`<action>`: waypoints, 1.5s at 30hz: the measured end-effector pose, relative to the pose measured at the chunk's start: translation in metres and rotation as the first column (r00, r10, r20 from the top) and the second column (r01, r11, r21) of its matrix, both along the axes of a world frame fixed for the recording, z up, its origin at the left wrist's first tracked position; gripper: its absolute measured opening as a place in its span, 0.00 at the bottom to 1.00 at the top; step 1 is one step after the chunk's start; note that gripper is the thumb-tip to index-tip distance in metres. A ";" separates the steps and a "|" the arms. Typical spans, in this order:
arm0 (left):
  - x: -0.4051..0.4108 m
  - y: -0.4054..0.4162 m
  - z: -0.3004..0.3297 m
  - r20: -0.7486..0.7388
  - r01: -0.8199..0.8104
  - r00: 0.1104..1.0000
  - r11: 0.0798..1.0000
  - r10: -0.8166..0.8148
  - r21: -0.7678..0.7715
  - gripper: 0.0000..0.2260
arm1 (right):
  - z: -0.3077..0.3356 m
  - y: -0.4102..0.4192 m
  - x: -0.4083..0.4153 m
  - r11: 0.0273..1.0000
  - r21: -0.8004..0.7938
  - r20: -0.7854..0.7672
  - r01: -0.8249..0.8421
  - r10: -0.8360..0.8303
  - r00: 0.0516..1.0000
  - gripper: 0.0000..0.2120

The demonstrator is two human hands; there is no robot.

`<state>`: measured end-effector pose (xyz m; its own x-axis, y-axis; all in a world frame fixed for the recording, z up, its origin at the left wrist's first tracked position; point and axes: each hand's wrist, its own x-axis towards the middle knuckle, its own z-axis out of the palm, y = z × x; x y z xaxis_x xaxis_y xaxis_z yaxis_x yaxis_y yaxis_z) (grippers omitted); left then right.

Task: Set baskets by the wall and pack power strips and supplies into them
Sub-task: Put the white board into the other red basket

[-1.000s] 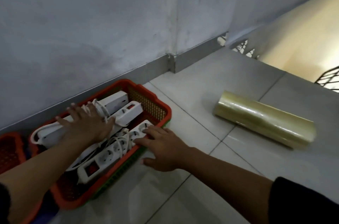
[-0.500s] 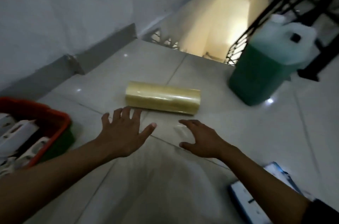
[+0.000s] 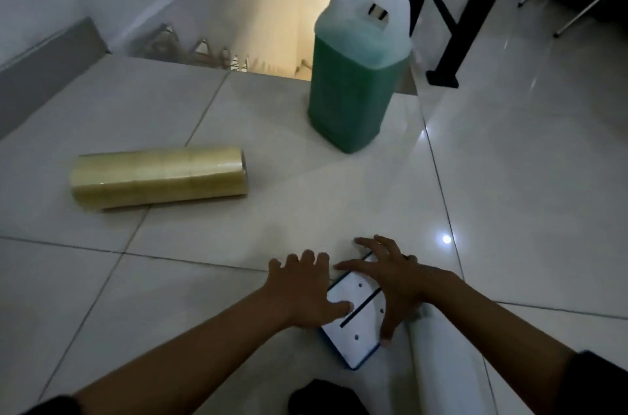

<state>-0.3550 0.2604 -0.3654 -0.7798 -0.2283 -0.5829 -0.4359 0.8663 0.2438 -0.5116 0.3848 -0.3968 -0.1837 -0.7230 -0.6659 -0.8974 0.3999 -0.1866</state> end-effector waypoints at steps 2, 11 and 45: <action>-0.005 0.010 -0.015 0.009 -0.006 1.000 0.998 0.005 0.055 0.44 | -0.004 -0.002 -0.002 0.997 -0.069 -0.004 -0.017 0.017 1.000 0.58; 0.000 -0.016 -0.042 -0.076 -0.071 0.996 0.973 0.056 -0.219 0.56 | -0.024 -0.034 0.009 0.920 -0.385 0.020 0.078 -0.076 0.997 0.57; 0.664 -0.002 0.127 -0.456 -0.950 0.285 0.185 0.843 -0.251 0.52 | 0.145 -0.260 0.636 0.104 -0.577 -0.235 -0.810 0.929 0.286 0.54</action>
